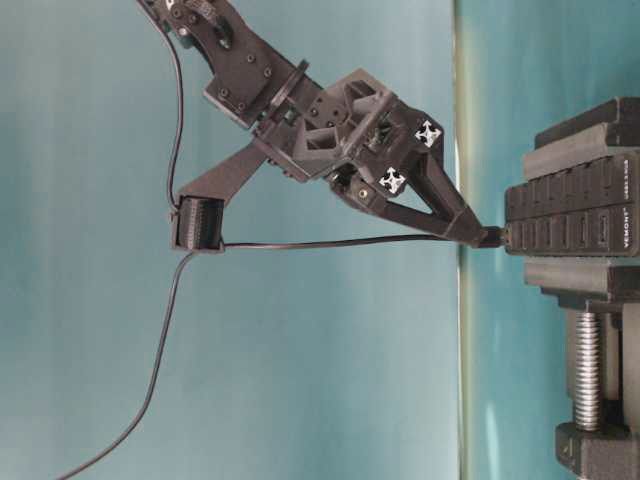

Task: Insert the USB into the front port of the fixed hub.
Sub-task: 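Close the right gripper on the black USB plug, then pull the USB plug out of the hub port with the right gripper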

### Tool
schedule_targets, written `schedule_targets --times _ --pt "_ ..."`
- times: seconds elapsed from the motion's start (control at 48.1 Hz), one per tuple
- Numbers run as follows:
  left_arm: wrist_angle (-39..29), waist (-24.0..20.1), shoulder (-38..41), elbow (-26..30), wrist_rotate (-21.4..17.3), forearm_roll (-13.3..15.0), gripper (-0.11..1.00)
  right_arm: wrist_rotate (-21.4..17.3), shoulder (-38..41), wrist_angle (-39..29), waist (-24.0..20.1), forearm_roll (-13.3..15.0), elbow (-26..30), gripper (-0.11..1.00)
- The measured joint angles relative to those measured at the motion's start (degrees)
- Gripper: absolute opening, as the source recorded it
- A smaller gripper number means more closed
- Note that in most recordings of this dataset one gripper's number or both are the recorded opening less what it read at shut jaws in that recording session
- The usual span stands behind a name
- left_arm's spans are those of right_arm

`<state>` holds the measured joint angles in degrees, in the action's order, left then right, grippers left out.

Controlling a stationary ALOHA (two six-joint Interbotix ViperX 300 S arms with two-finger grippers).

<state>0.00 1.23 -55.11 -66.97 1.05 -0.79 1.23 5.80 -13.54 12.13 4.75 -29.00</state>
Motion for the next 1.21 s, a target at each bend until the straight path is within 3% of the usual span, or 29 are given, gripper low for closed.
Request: schedule_targets --times 0.603,1.206 --pt "0.0 0.0 -1.05 -0.18 0.0 0.0 0.0 0.0 0.0 -1.05 -0.44 0.09 0.97 0.1" --pt "0.0 0.0 -1.05 -0.26 0.0 0.0 0.0 -0.09 -4.13 -3.16 -1.14 -0.35 0.97 0.09"
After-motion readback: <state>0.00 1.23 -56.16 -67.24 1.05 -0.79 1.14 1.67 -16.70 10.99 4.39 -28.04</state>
